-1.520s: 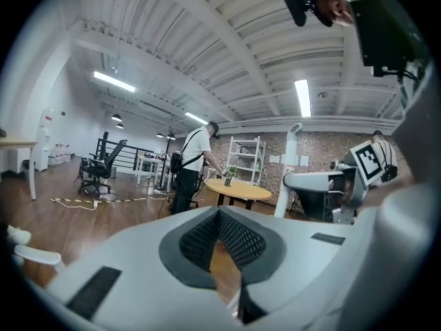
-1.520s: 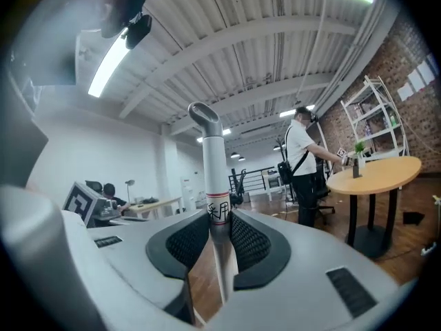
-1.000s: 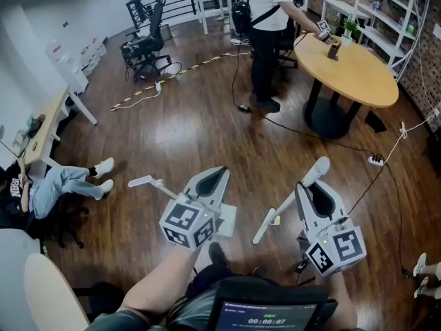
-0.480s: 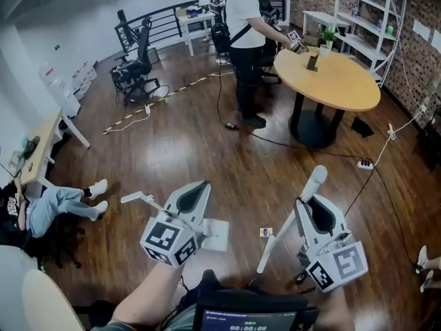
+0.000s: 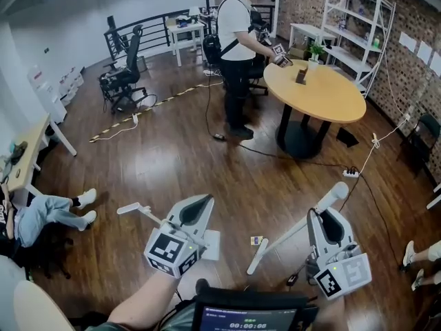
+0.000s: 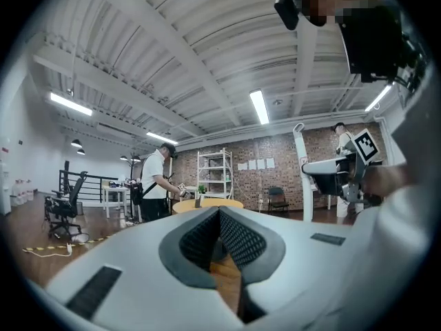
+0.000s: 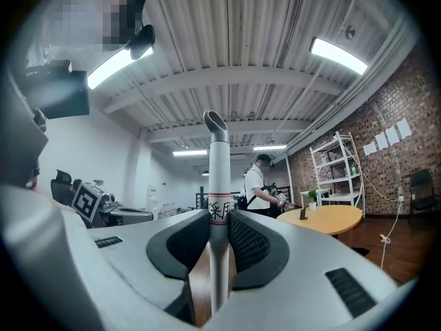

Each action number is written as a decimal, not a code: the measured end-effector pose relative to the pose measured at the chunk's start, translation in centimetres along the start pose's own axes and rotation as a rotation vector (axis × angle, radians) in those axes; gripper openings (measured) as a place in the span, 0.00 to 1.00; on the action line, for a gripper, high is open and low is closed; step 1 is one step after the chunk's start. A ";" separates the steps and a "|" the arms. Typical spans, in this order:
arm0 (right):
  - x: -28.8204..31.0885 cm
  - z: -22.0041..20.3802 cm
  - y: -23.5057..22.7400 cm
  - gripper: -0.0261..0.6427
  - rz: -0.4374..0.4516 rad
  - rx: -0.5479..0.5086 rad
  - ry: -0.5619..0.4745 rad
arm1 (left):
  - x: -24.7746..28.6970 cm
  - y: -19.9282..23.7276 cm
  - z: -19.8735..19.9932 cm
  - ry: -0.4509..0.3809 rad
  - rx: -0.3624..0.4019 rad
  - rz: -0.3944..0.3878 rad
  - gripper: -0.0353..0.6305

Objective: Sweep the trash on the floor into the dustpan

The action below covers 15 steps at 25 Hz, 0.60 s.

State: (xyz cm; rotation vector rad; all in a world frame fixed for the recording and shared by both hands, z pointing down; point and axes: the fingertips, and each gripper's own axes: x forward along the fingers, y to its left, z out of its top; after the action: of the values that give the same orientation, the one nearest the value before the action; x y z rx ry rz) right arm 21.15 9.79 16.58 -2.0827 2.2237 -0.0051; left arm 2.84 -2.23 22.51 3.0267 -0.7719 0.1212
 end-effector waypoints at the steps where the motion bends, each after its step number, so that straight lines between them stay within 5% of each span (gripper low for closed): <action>1: 0.0 0.3 0.0 0.19 -0.009 -0.004 0.000 | -0.1 0.4 0.1 0.000 0.004 0.008 0.06; 15: 1.4 1.2 0.3 0.19 -0.032 -0.035 -0.021 | -1.3 3.7 0.2 -0.019 -0.041 0.018 0.06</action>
State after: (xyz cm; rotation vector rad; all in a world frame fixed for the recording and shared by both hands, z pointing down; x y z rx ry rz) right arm 20.89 8.46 15.28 -2.1255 2.1940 0.0534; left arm -0.06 -4.90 22.17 2.9874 -0.7925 0.0754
